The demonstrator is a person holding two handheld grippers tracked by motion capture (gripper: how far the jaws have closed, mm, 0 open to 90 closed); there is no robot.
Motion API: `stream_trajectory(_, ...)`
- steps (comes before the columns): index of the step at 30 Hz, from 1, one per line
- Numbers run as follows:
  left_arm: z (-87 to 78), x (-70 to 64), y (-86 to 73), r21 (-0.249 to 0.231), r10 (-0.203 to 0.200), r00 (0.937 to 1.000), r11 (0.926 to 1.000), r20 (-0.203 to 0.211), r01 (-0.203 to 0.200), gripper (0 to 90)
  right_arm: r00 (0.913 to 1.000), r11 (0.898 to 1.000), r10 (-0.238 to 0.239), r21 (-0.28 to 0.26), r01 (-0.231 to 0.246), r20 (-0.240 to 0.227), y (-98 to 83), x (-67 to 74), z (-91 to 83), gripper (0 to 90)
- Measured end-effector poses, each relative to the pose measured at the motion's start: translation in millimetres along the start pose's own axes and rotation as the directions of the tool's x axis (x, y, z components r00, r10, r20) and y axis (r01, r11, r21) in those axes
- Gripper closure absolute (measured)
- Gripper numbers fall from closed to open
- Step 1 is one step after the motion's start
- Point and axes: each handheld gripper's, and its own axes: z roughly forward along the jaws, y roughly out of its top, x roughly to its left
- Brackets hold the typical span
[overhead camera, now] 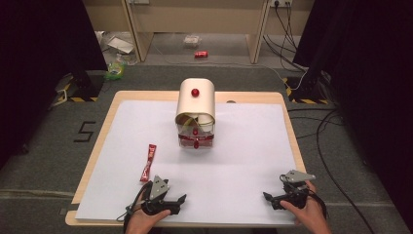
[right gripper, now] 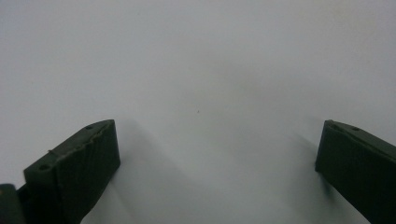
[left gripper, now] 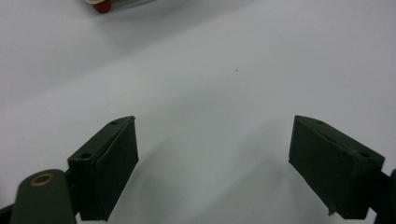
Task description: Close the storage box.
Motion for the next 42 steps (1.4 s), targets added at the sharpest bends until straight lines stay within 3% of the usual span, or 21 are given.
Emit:
stream_trajectory(4, -1.3, -0.9, -6.6, 0.017, 0.009, 0.9999, 0.9998, 0.006, -0.009, 14.8, 1.0000, 1.000, 0.000, 0.000, 0.000, 0.000, 0.0, 0.0, 0.0, 0.3)
stream_trajectory(11, -9.2, -3.5, -17.2, -0.011, 0.015, 0.9999, 0.9998, -0.007, -0.015, 14.5, 1.0000, 1.000, 0.000, 0.000, 0.000, 0.000, 0.0, 0.0, 0.0, 0.2)
stream_trajectory(24, -11.8, -9.2, -25.2, -0.055, -0.011, 0.9990, 0.9985, -0.043, 0.008, 14.6, 1.0000, 1.000, -0.004, -0.002, 0.004, 0.000, -0.1, -0.1, 0.0, 0.3)
stream_trajectory(42, -12.8, -5.6, -28.6, -0.073, -0.001, 0.9999, 0.9973, -0.014, 0.000, 14.5, 1.0000, 1.000, -0.002, -0.001, 0.002, 0.000, -0.1, 0.1, 0.0, 0.2)
